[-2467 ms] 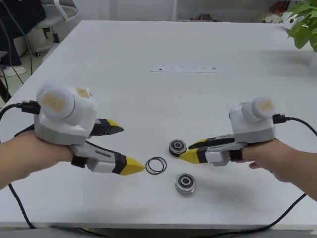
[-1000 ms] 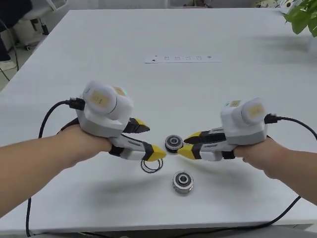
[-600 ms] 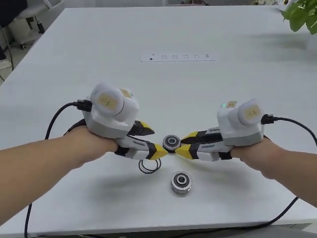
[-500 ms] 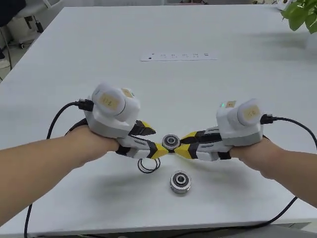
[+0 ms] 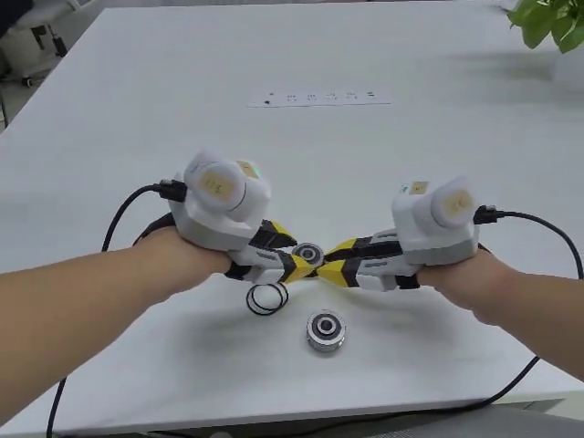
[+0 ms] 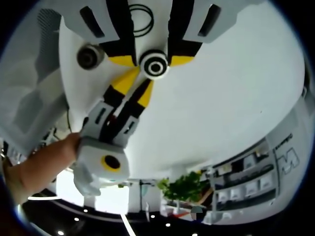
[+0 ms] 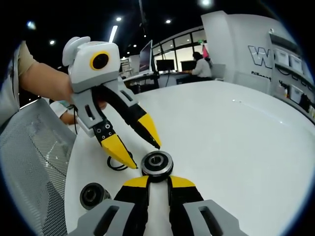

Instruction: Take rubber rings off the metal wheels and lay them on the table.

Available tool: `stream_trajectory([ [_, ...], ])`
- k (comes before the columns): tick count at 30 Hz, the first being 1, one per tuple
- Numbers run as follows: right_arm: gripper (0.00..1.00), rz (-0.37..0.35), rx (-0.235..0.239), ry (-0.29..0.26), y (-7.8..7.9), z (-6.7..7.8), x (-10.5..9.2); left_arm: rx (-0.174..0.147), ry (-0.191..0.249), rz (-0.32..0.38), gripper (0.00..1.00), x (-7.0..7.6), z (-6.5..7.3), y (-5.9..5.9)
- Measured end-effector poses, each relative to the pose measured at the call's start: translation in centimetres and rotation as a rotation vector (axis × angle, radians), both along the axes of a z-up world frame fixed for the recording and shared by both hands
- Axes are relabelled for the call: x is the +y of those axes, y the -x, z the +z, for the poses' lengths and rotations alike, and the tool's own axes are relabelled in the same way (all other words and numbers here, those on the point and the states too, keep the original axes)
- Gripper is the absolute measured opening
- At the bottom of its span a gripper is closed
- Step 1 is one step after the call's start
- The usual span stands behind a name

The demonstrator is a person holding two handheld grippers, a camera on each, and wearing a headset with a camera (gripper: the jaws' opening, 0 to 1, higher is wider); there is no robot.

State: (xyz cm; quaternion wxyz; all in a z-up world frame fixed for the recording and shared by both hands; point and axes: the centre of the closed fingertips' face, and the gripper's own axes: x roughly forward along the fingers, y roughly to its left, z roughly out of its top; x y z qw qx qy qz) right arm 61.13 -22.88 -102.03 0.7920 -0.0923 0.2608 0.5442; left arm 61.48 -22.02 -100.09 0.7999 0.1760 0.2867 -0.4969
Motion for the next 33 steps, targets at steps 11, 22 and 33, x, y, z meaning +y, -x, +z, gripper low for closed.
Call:
stream_trajectory([
  [11,0.09,-0.007,-0.003,-0.001,-0.05,-0.04,-0.11,-0.034,-0.029,-0.016,0.19,-0.34,-0.42,-0.14],
  [22,0.07,-0.015,-0.003,0.003,-0.11,-0.11,-0.23,0.004,0.0,0.003,0.2,-0.66,-0.24,0.13],
  [33,0.06,-0.02,0.0,0.002,-0.14,-0.12,-0.3,0.016,0.01,0.037,0.14,-0.65,-0.15,-0.1],
])
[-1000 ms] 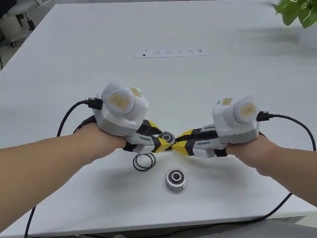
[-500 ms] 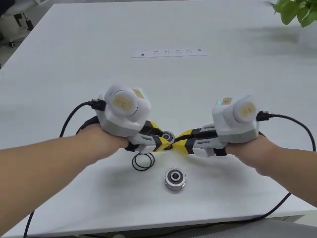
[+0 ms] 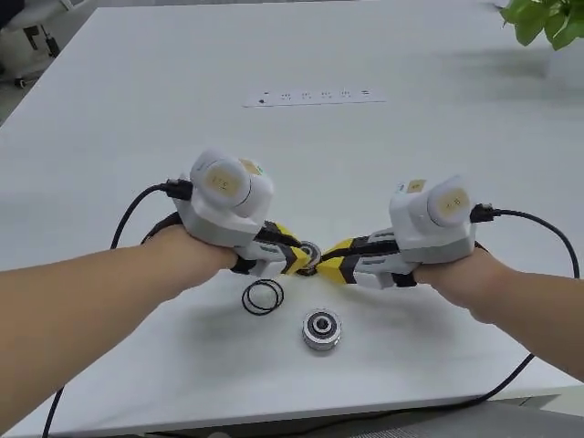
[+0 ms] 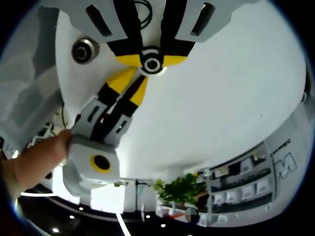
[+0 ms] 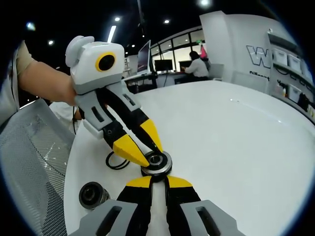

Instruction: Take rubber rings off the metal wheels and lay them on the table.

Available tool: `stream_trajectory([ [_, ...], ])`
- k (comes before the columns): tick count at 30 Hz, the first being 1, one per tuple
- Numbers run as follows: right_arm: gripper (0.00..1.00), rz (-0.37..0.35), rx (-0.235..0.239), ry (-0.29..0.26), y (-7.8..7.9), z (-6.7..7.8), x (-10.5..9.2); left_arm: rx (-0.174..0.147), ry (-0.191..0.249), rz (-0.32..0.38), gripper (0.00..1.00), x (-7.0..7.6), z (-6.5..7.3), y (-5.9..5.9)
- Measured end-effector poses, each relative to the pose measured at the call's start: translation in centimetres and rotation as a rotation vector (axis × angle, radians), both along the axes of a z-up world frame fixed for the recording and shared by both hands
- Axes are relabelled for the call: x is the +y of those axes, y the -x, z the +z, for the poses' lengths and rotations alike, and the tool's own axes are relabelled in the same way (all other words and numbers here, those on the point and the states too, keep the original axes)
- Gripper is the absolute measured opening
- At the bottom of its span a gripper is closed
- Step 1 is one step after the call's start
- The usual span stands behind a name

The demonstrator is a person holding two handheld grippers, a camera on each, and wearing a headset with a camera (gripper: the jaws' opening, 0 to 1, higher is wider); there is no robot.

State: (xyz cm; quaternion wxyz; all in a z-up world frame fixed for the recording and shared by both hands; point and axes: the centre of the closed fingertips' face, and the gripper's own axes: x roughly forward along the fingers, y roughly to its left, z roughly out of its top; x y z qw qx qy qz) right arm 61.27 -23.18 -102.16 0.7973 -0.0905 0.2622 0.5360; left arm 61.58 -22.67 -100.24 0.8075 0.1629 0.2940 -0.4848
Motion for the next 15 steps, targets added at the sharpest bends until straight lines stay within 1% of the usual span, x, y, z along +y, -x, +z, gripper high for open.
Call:
stream_trajectory([
  [8,0.01,-0.034,0.02,-0.006,-0.14,0.03,-0.16,-0.026,-0.021,-0.003,0.13,0.11,-0.07,-0.13],
  [11,0.0,-0.043,0.024,-0.005,-0.14,0.04,-0.22,-0.043,-0.037,-0.01,0.13,0.18,-0.19,-0.31],
  [13,0.0,-0.054,0.032,-0.006,-0.12,0.12,-0.32,-0.046,-0.04,-0.008,0.13,0.2,-0.16,-0.37],
  [15,0.0,-0.068,0.051,-0.024,-0.08,0.36,-0.41,-0.048,-0.042,-0.006,0.13,0.22,-0.15,-0.42],
])
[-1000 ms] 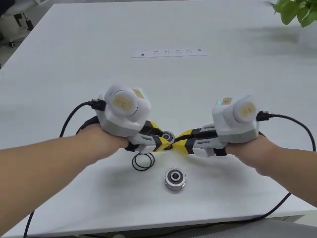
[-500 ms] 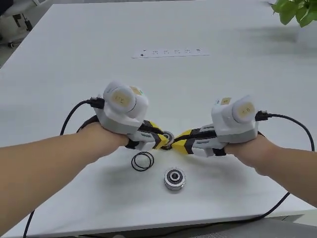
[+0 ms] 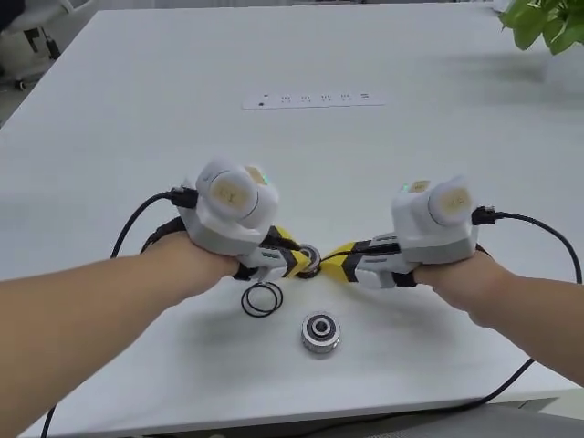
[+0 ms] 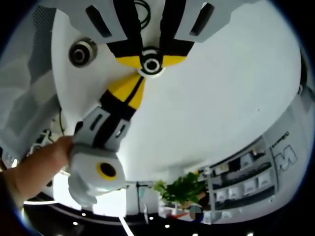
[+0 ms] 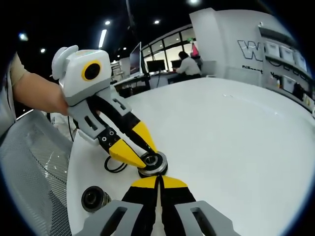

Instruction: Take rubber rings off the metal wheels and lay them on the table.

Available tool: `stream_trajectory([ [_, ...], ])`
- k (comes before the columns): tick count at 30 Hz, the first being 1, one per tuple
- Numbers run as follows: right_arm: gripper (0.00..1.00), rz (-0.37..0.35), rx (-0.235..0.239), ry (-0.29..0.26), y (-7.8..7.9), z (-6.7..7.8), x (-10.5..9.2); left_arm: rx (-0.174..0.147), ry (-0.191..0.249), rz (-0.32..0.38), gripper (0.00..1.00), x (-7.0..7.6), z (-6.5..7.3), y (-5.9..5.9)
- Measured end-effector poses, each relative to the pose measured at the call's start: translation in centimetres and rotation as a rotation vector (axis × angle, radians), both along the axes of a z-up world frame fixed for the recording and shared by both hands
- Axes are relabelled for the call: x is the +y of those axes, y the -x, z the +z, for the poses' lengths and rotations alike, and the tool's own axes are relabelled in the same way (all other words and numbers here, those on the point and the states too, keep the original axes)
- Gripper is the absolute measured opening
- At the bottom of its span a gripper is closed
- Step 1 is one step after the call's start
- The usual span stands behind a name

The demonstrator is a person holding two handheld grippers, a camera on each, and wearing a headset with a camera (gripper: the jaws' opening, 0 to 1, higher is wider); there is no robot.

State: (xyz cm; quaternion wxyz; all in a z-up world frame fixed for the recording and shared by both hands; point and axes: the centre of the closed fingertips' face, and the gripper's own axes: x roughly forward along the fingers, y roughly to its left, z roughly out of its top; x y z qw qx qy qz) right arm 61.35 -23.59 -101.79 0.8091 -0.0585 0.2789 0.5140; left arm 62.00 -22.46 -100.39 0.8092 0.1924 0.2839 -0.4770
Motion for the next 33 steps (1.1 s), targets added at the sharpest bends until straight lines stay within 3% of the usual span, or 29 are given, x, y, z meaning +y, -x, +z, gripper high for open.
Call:
stream_trajectory([
  [5,0.0,-0.036,0.052,-0.029,0.1,0.3,0.0,-0.002,-0.002,0.003,0.13,0.1,-0.1,-0.2],
  [10,0.0,-0.135,0.188,-0.13,0.2,0.7,0.0,-0.013,-0.012,0.009,0.12,0.0,-0.2,0.1],
  [14,0.0,-0.171,0.23,-0.191,0.1,1.2,0.0,-0.017,-0.017,0.011,0.12,0.1,-0.2,0.0],
  [20,0.0,-0.177,0.248,-0.204,0.2,1.2,0.1,-0.005,-0.018,0.022,0.12,0.1,-0.2,0.1],
  [33,0.0,-0.157,0.264,-0.238,0.7,2.1,1.1,-0.013,-0.034,0.04,0.12,0.0,-0.3,0.3],
])
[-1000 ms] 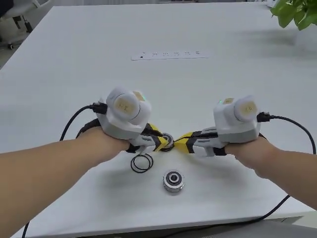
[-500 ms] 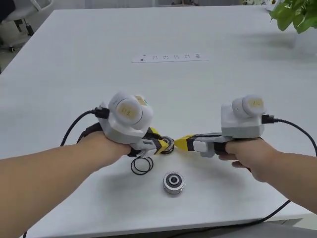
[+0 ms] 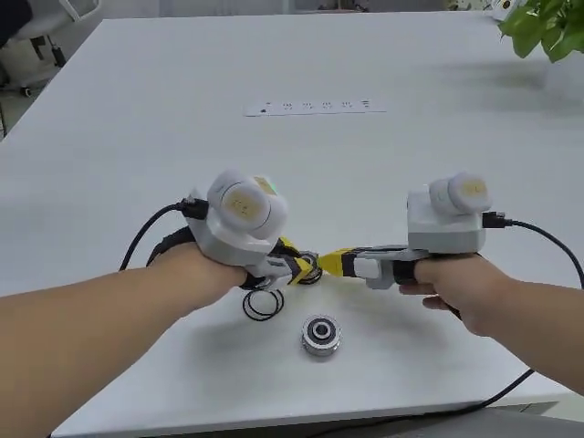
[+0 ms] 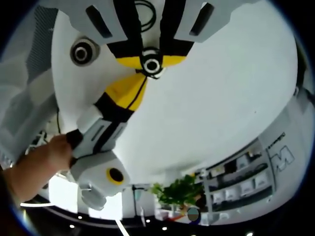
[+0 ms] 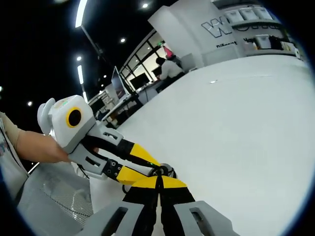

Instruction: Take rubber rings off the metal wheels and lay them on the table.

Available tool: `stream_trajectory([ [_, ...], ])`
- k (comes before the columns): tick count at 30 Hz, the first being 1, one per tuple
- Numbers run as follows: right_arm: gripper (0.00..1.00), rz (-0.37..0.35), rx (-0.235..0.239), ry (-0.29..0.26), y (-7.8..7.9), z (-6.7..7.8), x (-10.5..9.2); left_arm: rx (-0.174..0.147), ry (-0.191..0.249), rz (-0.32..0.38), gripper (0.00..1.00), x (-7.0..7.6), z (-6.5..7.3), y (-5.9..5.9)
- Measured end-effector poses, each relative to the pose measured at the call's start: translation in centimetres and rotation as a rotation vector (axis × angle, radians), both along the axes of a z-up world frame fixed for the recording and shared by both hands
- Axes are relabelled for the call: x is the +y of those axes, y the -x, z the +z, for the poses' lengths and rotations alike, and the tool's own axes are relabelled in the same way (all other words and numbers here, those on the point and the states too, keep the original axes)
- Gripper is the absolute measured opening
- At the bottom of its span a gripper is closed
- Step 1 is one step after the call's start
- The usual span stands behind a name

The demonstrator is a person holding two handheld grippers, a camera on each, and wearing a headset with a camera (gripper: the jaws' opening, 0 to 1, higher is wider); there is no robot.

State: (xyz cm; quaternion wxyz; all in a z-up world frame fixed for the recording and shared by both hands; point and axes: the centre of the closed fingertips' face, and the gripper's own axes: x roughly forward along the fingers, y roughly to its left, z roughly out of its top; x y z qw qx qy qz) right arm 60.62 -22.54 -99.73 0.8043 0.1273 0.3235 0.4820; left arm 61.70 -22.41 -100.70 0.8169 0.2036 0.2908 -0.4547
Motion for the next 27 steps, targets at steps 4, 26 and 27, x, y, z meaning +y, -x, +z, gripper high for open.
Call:
stream_trajectory([
  [4,0.0,0.032,-0.022,-0.057,0.2,1.2,1.0,-0.003,-0.002,0.003,0.12,-0.1,0.0,0.1],
  [26,0.0,0.005,-0.017,-0.004,-0.2,0.5,0.3,0.0,0.007,-0.024,0.18,-0.2,0.7,0.5],
  [27,0.0,0.005,-0.017,-0.005,-0.2,0.6,0.4,0.003,0.01,-0.025,0.18,-0.1,0.8,0.5],
])
